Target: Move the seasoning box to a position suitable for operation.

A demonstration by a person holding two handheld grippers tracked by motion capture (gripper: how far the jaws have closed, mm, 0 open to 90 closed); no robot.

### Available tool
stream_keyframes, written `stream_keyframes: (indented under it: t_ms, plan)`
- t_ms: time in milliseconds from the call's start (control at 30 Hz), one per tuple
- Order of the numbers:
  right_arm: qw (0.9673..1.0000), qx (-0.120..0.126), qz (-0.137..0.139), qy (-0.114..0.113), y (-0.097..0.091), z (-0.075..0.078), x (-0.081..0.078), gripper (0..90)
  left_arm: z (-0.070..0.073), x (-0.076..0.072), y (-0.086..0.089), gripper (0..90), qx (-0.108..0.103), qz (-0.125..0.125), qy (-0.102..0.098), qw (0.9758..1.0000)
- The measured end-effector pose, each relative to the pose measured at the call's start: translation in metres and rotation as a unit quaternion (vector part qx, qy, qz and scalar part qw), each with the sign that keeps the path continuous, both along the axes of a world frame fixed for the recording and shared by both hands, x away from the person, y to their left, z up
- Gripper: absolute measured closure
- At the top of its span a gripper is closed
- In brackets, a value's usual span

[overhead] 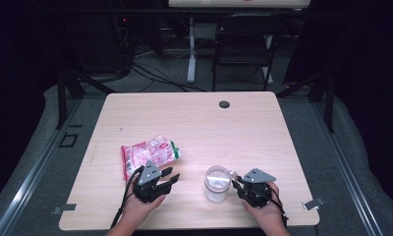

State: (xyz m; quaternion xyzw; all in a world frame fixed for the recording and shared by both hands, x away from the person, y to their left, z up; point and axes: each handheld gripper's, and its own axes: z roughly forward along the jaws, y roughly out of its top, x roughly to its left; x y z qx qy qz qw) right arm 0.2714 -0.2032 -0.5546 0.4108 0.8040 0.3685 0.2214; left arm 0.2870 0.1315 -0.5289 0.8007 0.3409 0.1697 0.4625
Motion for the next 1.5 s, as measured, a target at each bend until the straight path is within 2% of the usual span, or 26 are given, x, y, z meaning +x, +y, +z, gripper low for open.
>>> stream_keyframes:
  t_ms: [200, 267, 367, 400, 467, 633, 867, 967, 1000, 1033, 1100, 1167, 1200, 1267, 1367, 1500]
  plan:
    - [0.9997, 0.009, 0.017, 0.012, 0.003, 0.001, -0.012, 71.8, 0.000, 0.005, -0.004, 65.6, -0.004, -0.004, 0.003, 1.0000]
    - [0.9997, 0.002, 0.024, 0.008, 0.005, 0.002, -0.016, 70.6, 0.001, 0.005, -0.005, 67.0, -0.008, -0.003, 0.007, 0.9999]
    - [0.9996, 0.004, 0.027, -0.002, 0.006, 0.004, -0.022, 66.5, 0.002, 0.007, -0.006, 69.6, -0.008, -0.004, 0.012, 0.9999]
    - [0.9995, 0.019, 0.025, -0.001, 0.005, 0.006, -0.026, 63.7, 0.002, 0.007, -0.006, 71.0, -0.008, -0.004, 0.011, 0.9999]
    - [0.9994, 0.027, 0.023, 0.004, 0.004, 0.007, -0.027, 63.1, 0.002, 0.007, -0.006, 71.7, -0.007, -0.004, 0.012, 0.9999]
    - [0.9987, 0.050, 0.003, -0.007, -0.004, 0.016, -0.032, 59.7, 0.003, 0.007, -0.006, 74.9, -0.005, -0.003, 0.016, 0.9998]
    - [0.9974, 0.054, -0.028, -0.037, -0.011, 0.025, -0.031, 52.1, 0.007, 0.008, -0.008, 79.8, -0.010, -0.004, 0.041, 0.9991]
    - [0.9977, 0.057, -0.019, -0.031, -0.012, 0.033, -0.028, 57.2, 0.011, 0.009, -0.014, 83.0, -0.011, -0.010, 0.044, 0.9989]
    - [0.9979, 0.052, -0.022, -0.032, -0.011, 0.040, -0.026, 59.5, 0.013, 0.010, -0.016, 85.0, -0.015, -0.010, 0.043, 0.9989]
    - [0.9979, 0.052, -0.022, -0.032, -0.011, 0.040, -0.026, 59.5, 0.016, 0.010, -0.018, 85.0, -0.016, -0.010, 0.046, 0.9988]
    - [0.9983, 0.047, -0.021, -0.027, -0.010, 0.052, -0.022, 59.3, 0.022, 0.012, -0.023, 86.9, -0.011, -0.015, 0.039, 0.9991]
    - [0.9984, 0.047, -0.021, -0.026, -0.010, 0.055, -0.020, 59.3, 0.027, 0.014, -0.027, 87.3, -0.011, -0.015, 0.037, 0.9991]
    - [0.9986, 0.041, -0.022, -0.025, -0.009, 0.059, -0.019, 59.4, 0.030, 0.015, -0.030, 87.3, -0.017, -0.015, 0.044, 0.9988]
    - [0.9980, 0.051, -0.026, -0.028, -0.009, 0.067, -0.014, 58.8, 0.035, 0.018, -0.034, 87.5, -0.022, -0.017, 0.043, 0.9987]
    - [0.9982, 0.049, -0.027, -0.021, -0.008, 0.072, -0.009, 56.4, 0.042, 0.023, -0.041, 87.7, -0.036, -0.018, 0.050, 0.9979]
    - [0.9983, 0.049, -0.027, -0.014, -0.004, 0.082, -0.003, 62.1, 0.053, 0.027, -0.047, 90.0, -0.054, -0.028, 0.049, 0.9970]
